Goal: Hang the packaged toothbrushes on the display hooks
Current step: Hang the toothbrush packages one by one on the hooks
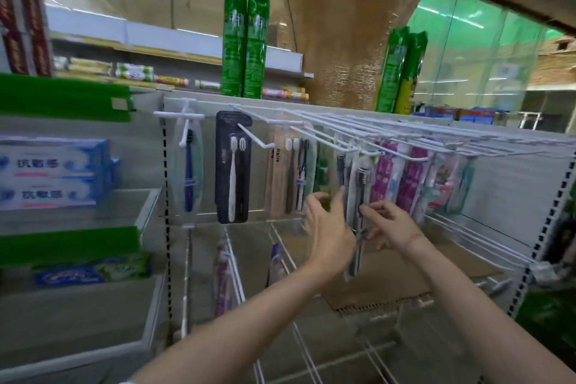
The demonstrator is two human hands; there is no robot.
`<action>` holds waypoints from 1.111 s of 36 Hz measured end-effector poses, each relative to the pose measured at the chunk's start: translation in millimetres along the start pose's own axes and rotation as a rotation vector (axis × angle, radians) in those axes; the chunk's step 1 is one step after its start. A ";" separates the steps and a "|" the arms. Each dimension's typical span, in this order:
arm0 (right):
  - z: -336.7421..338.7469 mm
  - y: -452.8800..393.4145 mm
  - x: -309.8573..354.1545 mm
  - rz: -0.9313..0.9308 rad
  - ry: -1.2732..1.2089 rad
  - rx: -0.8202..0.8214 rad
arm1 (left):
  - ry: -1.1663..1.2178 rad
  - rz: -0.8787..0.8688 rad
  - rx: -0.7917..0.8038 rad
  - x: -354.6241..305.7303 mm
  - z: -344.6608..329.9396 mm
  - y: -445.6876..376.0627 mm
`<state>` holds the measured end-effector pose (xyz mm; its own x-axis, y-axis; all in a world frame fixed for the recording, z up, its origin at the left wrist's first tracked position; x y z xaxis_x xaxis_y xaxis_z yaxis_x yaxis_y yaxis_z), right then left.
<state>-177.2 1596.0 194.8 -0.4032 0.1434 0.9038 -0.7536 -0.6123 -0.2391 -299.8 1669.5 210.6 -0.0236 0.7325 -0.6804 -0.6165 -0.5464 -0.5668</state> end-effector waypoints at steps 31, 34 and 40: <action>-50.1 -47.6 24.9 0.077 0.300 0.053 | 0.351 0.345 -0.157 70.0 34.9 -36.9; -56.8 -62.1 25.4 0.050 0.290 0.027 | 0.319 0.343 -0.190 76.0 37.0 -43.8; -74.0 -95.4 23.4 0.006 0.268 0.067 | 0.254 0.320 -0.212 84.9 38.1 -57.0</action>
<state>-153.1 1715.3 212.5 -0.5371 0.3351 0.7741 -0.7187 -0.6623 -0.2119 -296.6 1778.2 202.8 0.0237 0.4053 -0.9139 -0.4341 -0.8193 -0.3746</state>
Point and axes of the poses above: each hand's wrist, its own y-axis away from the middle knuckle, its own z-axis out of the back of the hand, x = y × z, the point moved 9 cm from there along -y, towards the middle knuckle, and after that the axes turned 4 degrees about y, right-handed, at the moved point
